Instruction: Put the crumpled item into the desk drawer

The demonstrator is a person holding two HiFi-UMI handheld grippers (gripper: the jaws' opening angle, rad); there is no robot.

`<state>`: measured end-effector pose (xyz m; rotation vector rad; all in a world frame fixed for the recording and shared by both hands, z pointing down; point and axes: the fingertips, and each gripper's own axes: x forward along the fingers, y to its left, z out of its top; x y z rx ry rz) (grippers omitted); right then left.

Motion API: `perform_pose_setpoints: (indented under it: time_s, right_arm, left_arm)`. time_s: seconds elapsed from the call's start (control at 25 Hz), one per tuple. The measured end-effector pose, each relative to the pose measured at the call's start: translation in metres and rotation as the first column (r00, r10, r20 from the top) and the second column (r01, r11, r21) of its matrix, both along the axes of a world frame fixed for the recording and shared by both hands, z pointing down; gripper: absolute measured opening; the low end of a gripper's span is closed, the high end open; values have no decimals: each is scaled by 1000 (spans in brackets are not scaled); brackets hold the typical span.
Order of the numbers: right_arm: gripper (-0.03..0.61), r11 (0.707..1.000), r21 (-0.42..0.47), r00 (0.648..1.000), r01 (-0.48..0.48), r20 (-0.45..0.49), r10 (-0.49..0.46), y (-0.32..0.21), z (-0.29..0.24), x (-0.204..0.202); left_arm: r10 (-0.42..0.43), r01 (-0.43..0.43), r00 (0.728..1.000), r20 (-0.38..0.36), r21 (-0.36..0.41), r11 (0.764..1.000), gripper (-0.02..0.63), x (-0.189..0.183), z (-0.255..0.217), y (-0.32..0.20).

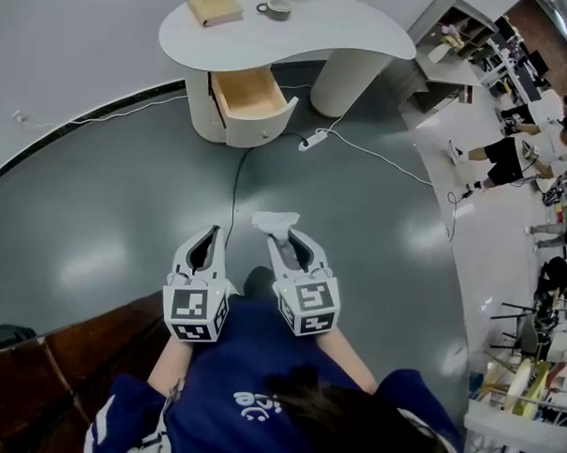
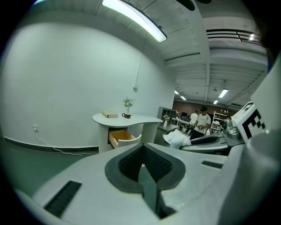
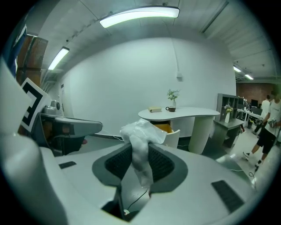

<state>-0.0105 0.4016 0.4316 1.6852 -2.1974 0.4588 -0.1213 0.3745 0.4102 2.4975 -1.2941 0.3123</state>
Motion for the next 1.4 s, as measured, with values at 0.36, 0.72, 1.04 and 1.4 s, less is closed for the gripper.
perform_pose_setpoints:
  time_s: [0.36, 0.72, 1.04, 1.4]
  right_arm:
    - [129, 999, -32, 1000, 12, 13, -11, -22, 10, 11]
    - [129, 994, -34, 995, 103, 9, -103, -102, 8, 28]
    - [129, 984, -37, 984, 176, 9, -176, -176, 15, 59]
    - [129, 976, -26, 976, 215, 15, -215, -245, 15, 106]
  left_arm:
    - [-15, 15, 1000, 9, -46, 999, 3, 1, 14, -8]
    - [-89, 90, 996, 25, -54, 995, 5, 17, 11, -65]
    - [-140, 143, 989, 48, -51, 988, 5, 49, 10, -136]
    - [-194, 194, 981, 17, -44, 980, 5, 97, 2, -207]
